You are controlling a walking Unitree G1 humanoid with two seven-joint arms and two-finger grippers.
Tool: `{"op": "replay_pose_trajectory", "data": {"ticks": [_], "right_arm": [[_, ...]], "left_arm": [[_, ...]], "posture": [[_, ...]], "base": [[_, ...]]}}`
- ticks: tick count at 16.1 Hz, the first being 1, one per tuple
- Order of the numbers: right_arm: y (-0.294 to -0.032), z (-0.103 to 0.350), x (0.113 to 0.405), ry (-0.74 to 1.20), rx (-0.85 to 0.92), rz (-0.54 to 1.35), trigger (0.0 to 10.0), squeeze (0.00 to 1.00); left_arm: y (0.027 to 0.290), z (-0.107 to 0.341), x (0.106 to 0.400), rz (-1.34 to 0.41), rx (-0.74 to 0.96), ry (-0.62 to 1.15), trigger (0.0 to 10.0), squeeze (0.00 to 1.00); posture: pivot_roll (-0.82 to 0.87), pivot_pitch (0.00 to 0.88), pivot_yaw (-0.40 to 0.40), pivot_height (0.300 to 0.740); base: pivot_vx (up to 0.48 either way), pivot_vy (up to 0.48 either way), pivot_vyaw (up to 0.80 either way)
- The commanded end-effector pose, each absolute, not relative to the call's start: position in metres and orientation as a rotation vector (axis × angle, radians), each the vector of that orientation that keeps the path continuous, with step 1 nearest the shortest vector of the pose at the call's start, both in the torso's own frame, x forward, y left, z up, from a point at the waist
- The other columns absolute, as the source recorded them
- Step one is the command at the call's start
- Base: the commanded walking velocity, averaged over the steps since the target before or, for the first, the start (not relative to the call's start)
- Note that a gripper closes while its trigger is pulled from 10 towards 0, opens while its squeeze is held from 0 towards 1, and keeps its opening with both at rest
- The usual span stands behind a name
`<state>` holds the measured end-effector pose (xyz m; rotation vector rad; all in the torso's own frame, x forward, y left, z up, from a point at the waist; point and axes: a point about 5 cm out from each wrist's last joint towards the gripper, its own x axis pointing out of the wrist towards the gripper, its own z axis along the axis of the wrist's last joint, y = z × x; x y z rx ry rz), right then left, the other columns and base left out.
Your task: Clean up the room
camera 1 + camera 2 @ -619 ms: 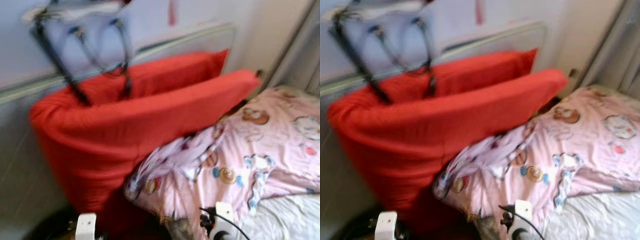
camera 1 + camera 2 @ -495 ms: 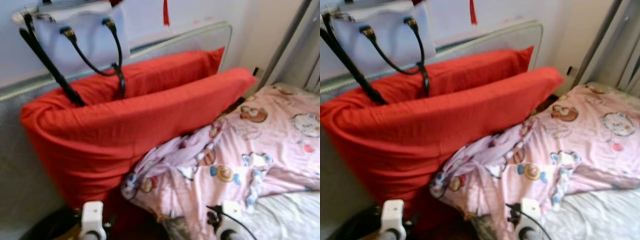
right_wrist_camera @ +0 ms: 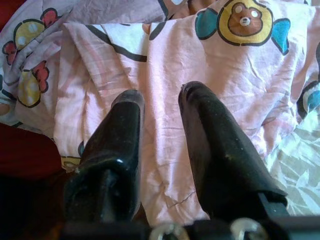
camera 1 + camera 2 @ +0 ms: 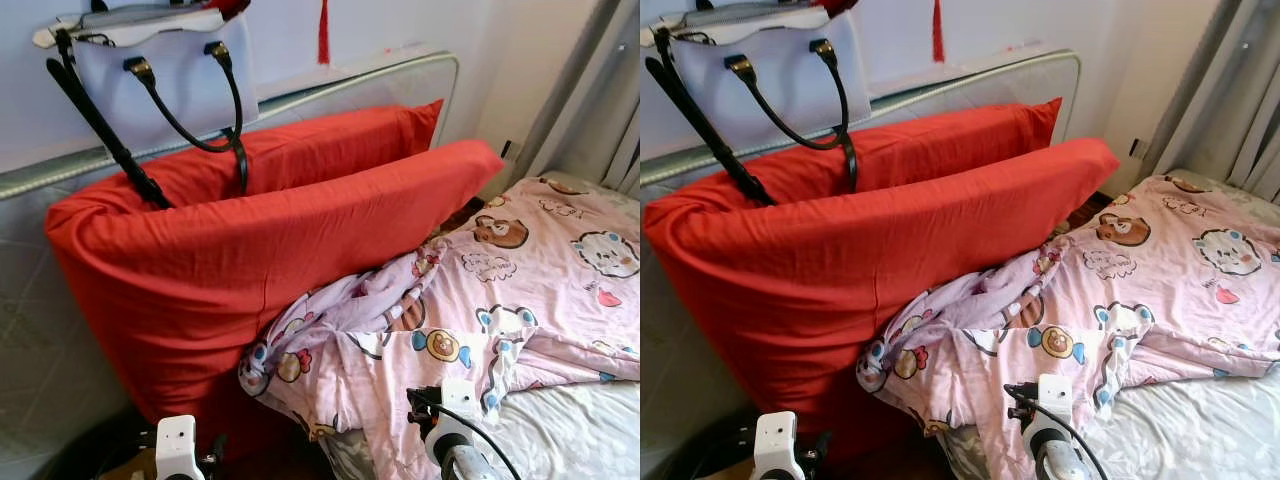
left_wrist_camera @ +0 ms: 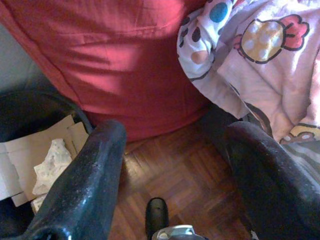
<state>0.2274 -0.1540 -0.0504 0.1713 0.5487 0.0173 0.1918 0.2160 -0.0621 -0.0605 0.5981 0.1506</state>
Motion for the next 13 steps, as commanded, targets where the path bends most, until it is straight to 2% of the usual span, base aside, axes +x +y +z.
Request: {"op": "replay_pose_trajectory", "data": {"ticks": [1, 9, 10, 11, 13], "right_arm": [[-0.155, -0.045, 0.233, 0.511, 0.156, 0.023, 10.0, 0.0], [-0.147, -0.042, 0.237, 0.493, 0.153, 0.034, 10.0, 0.0], [-0.146, -0.043, 0.236, 0.504, 0.142, 0.041, 10.0, 0.0], [-0.145, -0.042, 0.236, 0.489, 0.149, 0.045, 10.0, 0.0], [-0.144, -0.04, 0.237, 0.465, 0.161, 0.046, 10.0, 0.0]], "left_arm": [[0.216, -0.063, 0.19, 0.157, -0.071, 0.594, 10.0, 0.0], [0.217, -0.061, 0.191, 0.148, -0.067, 0.577, 10.0, 0.0], [0.215, -0.044, 0.214, 0.133, -0.053, 0.463, 10.0, 0.0], [0.209, -0.011, 0.25, 0.106, -0.029, 0.27, 10.0, 0.0], [0.209, -0.003, 0.258, 0.103, -0.031, 0.234, 10.0, 0.0]], "posture": [[0.03, 0.0, -0.028, 0.725], [0.04, 0.0, -0.027, 0.715], [0.04, 0.0, -0.029, 0.705], [0.04, 0.0, -0.029, 0.695], [0.05, 0.0, -0.03, 0.695]], "base": [[0.0, 0.0, 0.0], [0.0, 0.0, 0.0], [0.0, 0.0, 0.0], [0.0, 0.0, 0.0], [0.0, 0.0, 0.0]]}}
